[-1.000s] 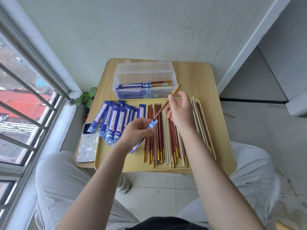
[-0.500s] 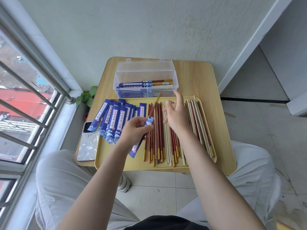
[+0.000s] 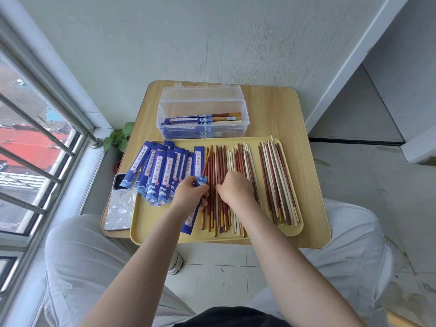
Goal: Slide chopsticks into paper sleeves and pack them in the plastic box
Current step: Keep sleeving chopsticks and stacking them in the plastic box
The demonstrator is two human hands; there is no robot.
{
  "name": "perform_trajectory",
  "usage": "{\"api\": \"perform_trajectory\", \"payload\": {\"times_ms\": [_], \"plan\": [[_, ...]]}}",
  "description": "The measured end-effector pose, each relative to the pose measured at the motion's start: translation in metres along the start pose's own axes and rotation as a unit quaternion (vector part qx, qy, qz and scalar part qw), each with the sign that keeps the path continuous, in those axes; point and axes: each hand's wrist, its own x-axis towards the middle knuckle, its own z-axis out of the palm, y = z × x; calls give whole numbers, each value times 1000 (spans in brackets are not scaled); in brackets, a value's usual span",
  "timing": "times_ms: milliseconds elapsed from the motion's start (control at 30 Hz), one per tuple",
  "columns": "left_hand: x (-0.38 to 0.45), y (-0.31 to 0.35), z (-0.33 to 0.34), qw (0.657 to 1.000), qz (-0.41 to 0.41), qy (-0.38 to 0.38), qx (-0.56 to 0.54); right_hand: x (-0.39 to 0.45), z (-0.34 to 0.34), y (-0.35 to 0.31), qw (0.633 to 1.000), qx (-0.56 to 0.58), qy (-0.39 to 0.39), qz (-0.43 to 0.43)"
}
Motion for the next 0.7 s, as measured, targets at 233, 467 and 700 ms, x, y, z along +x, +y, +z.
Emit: {"api": "perform_trajectory", "payload": {"times_ms": [233, 467, 700], "plan": [[0, 1, 3, 1000, -6, 1, 6, 4, -8, 8, 996, 81, -5, 25], [0, 2, 5, 1000, -6, 4, 21, -1, -6, 5, 1000, -22, 16, -4], [-2, 5, 5, 999, -4, -11, 47, -2, -5, 0, 999, -43, 0, 4]]}}
